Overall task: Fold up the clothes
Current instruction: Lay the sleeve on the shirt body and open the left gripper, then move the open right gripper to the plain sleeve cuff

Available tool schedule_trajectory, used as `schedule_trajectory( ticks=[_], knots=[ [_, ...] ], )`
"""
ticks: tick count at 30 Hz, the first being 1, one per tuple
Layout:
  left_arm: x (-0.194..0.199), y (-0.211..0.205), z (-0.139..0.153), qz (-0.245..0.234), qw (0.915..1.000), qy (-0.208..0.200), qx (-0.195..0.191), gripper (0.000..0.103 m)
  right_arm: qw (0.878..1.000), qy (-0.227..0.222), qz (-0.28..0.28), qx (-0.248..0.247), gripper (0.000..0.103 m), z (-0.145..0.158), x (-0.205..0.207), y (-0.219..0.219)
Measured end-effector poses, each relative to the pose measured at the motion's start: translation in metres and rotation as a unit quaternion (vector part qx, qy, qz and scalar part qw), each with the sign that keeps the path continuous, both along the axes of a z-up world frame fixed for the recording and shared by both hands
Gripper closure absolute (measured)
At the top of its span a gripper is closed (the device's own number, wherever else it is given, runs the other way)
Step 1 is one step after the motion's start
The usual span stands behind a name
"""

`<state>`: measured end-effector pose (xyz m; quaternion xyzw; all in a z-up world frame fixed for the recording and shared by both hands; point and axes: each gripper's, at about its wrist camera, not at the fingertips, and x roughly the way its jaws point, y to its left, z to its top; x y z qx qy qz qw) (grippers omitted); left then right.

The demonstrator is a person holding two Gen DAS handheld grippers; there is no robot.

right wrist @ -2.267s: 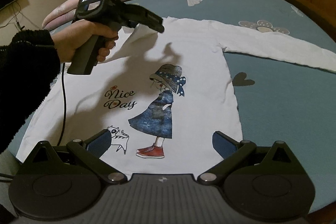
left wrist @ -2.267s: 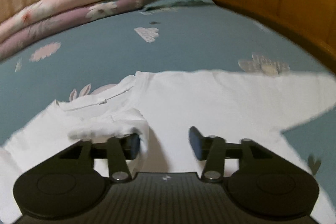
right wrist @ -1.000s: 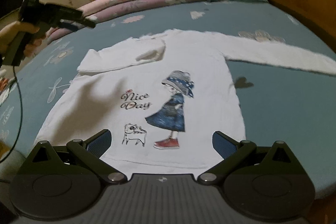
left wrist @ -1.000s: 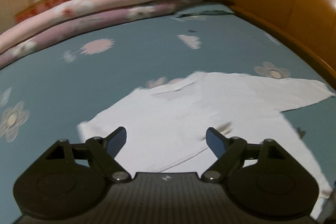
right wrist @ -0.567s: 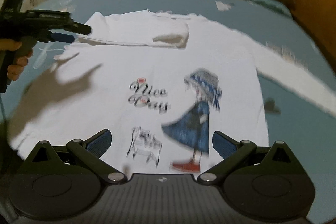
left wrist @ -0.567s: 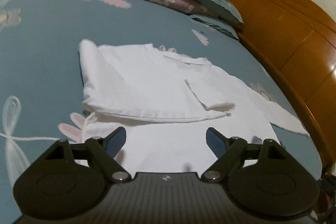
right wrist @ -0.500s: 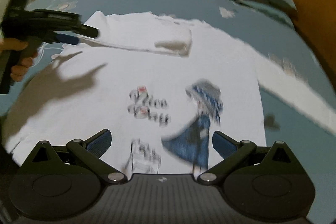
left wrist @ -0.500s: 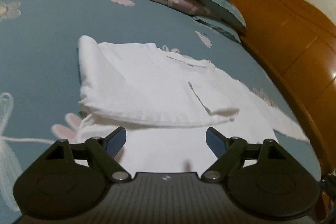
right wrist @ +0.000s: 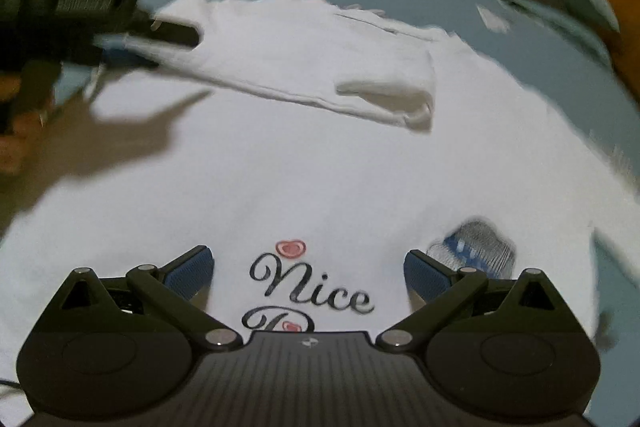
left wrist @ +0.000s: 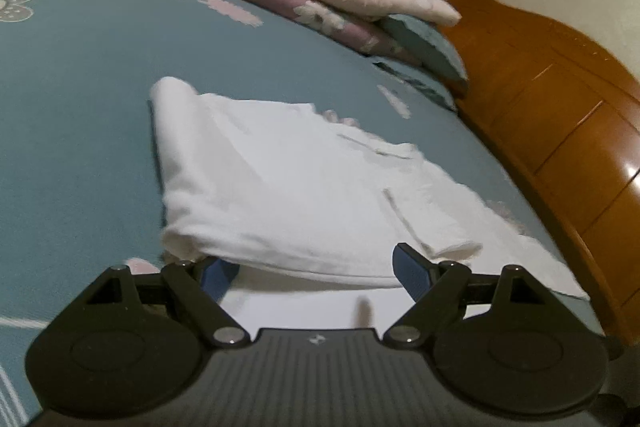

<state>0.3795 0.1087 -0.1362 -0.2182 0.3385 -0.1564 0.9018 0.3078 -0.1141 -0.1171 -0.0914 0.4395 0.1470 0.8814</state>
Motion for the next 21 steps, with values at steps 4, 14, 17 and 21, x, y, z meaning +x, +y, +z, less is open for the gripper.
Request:
schedule_trajectory(
  ticks=[4, 14, 17, 21],
  knots=[
    [-0.001, 0.000, 0.000, 0.001, 1.0000, 0.004, -0.003, 0.019, 1.000, -0.011, -0.006, 0.020, 0.000, -0.005, -0.010, -0.009],
    [-0.005, -0.004, 0.002, -0.005, 0.9998, 0.006, 0.020, 0.018, 0.990, -0.091, 0.010, -0.105, 0.000, 0.041, 0.025, 0.010],
    [-0.004, -0.002, 0.001, -0.005, 0.9999, 0.007, 0.014, 0.018, 0.971, -0.159, 0.032, -0.174, 0.000, 0.050, 0.051, 0.016],
    [-0.003, -0.003, 0.001, -0.009, 0.9998, 0.005, 0.014, 0.017, 0.947, -0.173, 0.085, -0.257, 0.000, 0.037, 0.081, 0.031]
  ],
)
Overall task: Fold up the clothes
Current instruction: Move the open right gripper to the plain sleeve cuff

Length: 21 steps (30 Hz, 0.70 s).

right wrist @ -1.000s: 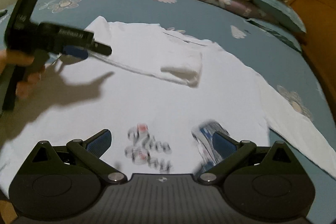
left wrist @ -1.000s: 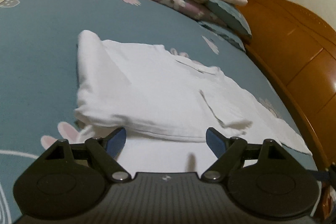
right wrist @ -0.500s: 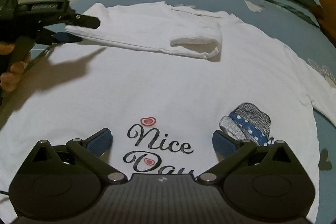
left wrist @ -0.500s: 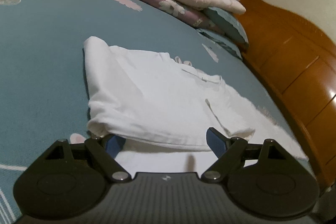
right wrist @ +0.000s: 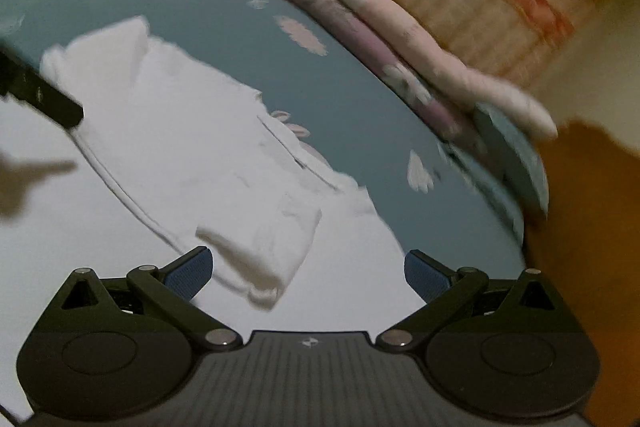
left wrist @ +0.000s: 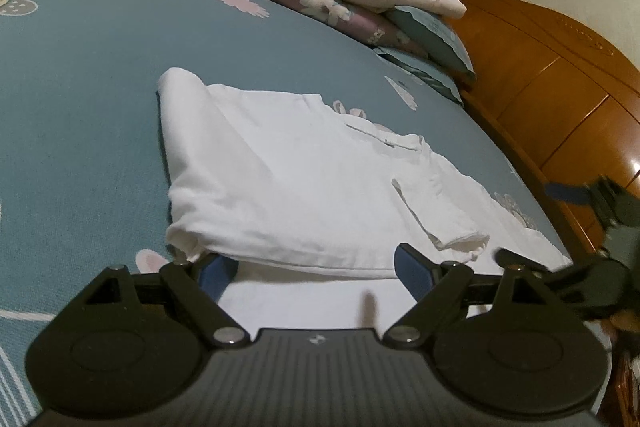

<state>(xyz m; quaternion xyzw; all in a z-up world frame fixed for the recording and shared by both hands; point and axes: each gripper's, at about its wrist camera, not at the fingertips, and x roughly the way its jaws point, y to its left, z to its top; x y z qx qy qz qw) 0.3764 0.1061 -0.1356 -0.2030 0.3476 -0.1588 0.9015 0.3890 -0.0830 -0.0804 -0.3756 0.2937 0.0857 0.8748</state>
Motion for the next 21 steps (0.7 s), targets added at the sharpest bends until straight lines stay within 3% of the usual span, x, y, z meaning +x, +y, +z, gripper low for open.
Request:
schedule_trajectory(
  ticks=[3, 6, 12, 17, 19, 21],
  knots=[
    [0.001, -0.001, -0.001, -0.002, 1.0000, -0.002, 0.000, 0.016, 0.996, 0.003, 0.037, -0.084, 0.010, -0.019, 0.010, 0.012],
    [0.001, -0.002, -0.001, -0.005, 1.0000, -0.004, 0.003, 0.015, 0.989, 0.014, 0.057, -0.135, 0.020, -0.035, 0.017, 0.018],
    [0.001, -0.004, -0.001, -0.007, 0.9999, -0.006, 0.008, 0.014, 0.977, 0.010, 0.090, -0.195, 0.039, -0.056, 0.024, 0.031],
    [0.001, -0.002, 0.000, -0.006, 1.0000, -0.004, 0.002, 0.014, 0.963, -0.009, 0.120, -0.240, 0.045, -0.068, 0.028, 0.045],
    [0.000, -0.001, 0.000, -0.005, 1.0000, -0.003, -0.001, 0.014, 0.961, -0.010, 0.125, -0.245, 0.055, -0.071, 0.030, 0.047],
    [0.000, 0.000, 0.001, -0.005, 1.0000, 0.000, -0.005, 0.014, 0.962, -0.009, 0.121, -0.244, 0.083, -0.071, 0.030, 0.046]
  ],
)
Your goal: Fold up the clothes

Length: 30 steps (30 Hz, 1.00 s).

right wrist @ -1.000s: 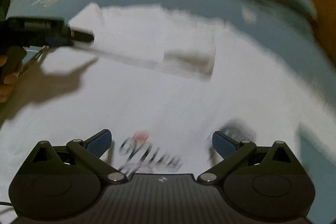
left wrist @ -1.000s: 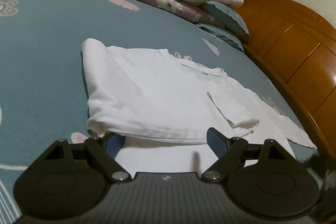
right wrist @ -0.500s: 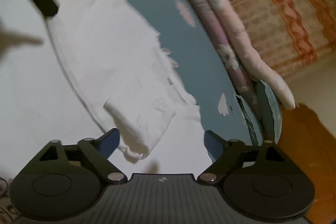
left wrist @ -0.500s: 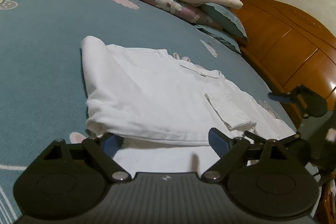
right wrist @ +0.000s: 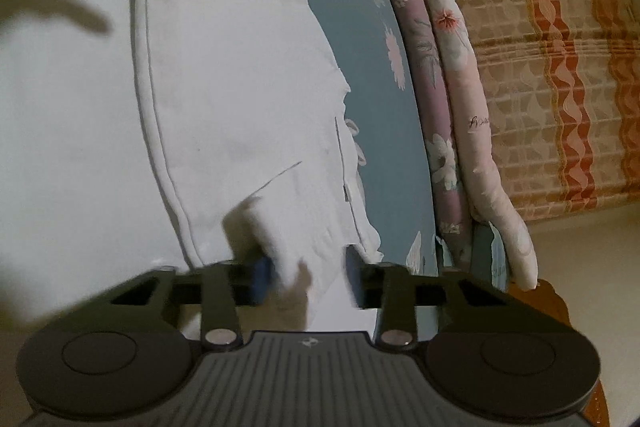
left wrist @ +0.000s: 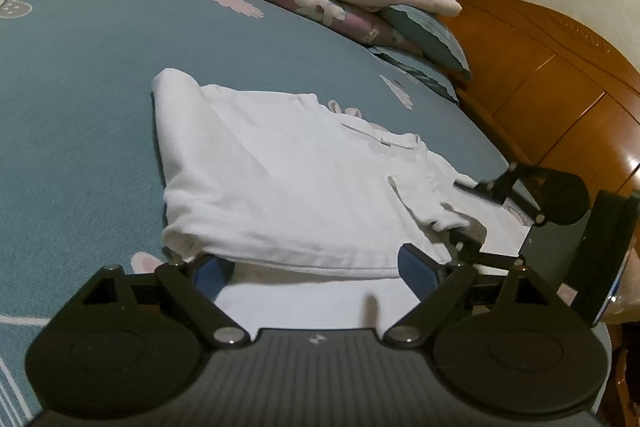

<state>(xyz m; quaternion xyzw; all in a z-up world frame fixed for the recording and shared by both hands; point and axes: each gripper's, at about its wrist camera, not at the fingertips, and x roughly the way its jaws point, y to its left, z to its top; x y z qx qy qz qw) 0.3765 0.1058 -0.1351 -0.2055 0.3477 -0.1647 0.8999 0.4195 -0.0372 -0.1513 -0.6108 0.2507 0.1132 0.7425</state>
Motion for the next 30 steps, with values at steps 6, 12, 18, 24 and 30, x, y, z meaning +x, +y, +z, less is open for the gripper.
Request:
schedule_trajectory(
  ticks=[6, 12, 18, 24, 30],
  knots=[
    [0.000, -0.002, 0.004, -0.017, 0.9997, 0.004, 0.016, 0.014, 0.990, 0.020, -0.090, 0.107, 0.091, 0.029, 0.018, -0.027],
    [-0.001, -0.003, 0.003, -0.018, 0.9997, 0.003, 0.018, 0.014, 0.927, 0.068, -0.215, 0.300, 0.091, 0.066, 0.049, -0.092],
    [-0.002, -0.005, 0.005, -0.025, 0.9993, 0.005, 0.026, 0.014, 0.812, 0.124, -0.304, 0.482, 0.090, 0.065, 0.054, -0.157],
    [-0.002, -0.005, 0.005, -0.025, 0.9994, 0.006, 0.024, 0.014, 0.670, 0.150, -0.358, 0.633, 0.087, 0.043, 0.045, -0.207],
    [-0.002, -0.006, 0.004, -0.028, 0.9992, 0.004, 0.028, 0.012, 0.608, 0.144, -0.350, 0.698, 0.059, 0.035, 0.043, -0.231]
  ],
)
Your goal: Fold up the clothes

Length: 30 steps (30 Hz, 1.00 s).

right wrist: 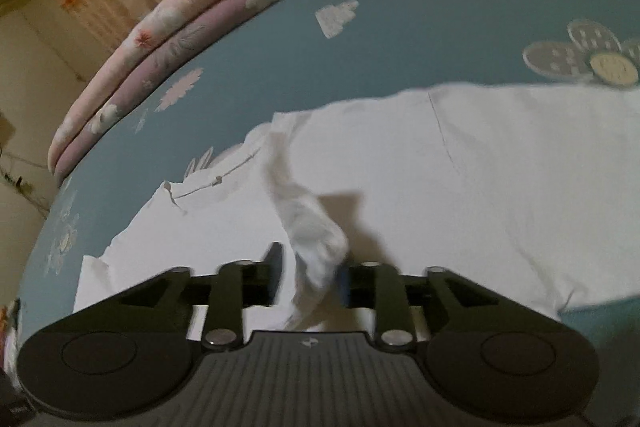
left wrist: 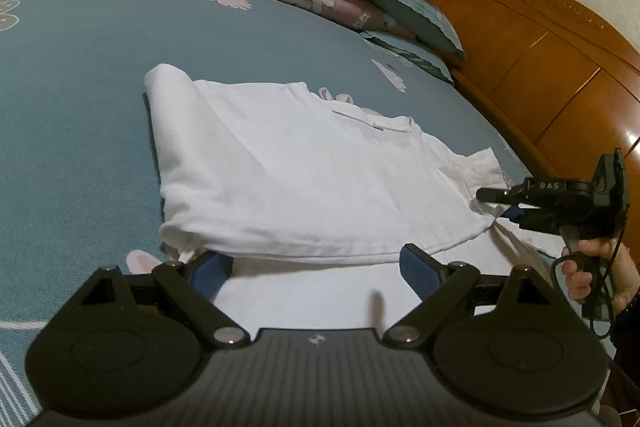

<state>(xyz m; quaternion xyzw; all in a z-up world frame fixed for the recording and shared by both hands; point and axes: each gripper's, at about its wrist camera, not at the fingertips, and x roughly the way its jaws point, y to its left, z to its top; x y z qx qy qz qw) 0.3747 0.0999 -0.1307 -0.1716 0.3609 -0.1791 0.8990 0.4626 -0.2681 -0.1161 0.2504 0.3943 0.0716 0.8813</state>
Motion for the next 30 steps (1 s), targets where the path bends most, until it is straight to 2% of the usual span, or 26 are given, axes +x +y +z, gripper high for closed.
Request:
schedule_trajectory(
  ticks=[2, 7, 8, 9, 11, 15, 20, 30],
  knots=[
    [0.000, 0.000, -0.001, -0.001, 1.0000, -0.001, 0.000, 0.011, 1.000, -0.013, 0.010, -0.001, 0.051, 0.001, 0.005, -0.001],
    [0.000, -0.002, 0.000, -0.004, 1.0000, -0.002, 0.006, 0.011, 0.999, -0.017, 0.032, -0.006, 0.049, -0.002, 0.020, -0.009],
    [0.000, -0.003, 0.001, -0.006, 0.9999, -0.001, 0.009, 0.011, 0.999, -0.019, 0.036, -0.010, 0.054, -0.002, 0.023, -0.009],
    [-0.001, -0.003, 0.002, -0.009, 0.9999, 0.000, 0.012, 0.011, 0.999, -0.016, 0.037, -0.019, 0.072, -0.001, 0.024, -0.009],
    [-0.002, -0.004, 0.003, -0.015, 0.9998, 0.001, 0.016, 0.011, 0.998, -0.015, 0.040, -0.039, 0.099, 0.003, 0.025, -0.007],
    [-0.002, -0.002, 0.003, -0.019, 0.9997, 0.003, 0.014, 0.011, 0.996, -0.025, 0.048, -0.073, 0.099, 0.015, 0.022, -0.003],
    [-0.002, 0.000, 0.002, -0.017, 0.9998, 0.005, 0.007, 0.011, 0.995, -0.037, 0.028, -0.088, 0.100, 0.026, 0.008, -0.009],
    [-0.001, 0.006, 0.005, -0.017, 0.9997, 0.016, -0.010, 0.011, 0.995, -0.013, -0.010, -0.098, 0.100, 0.014, -0.003, -0.020]
  ],
)
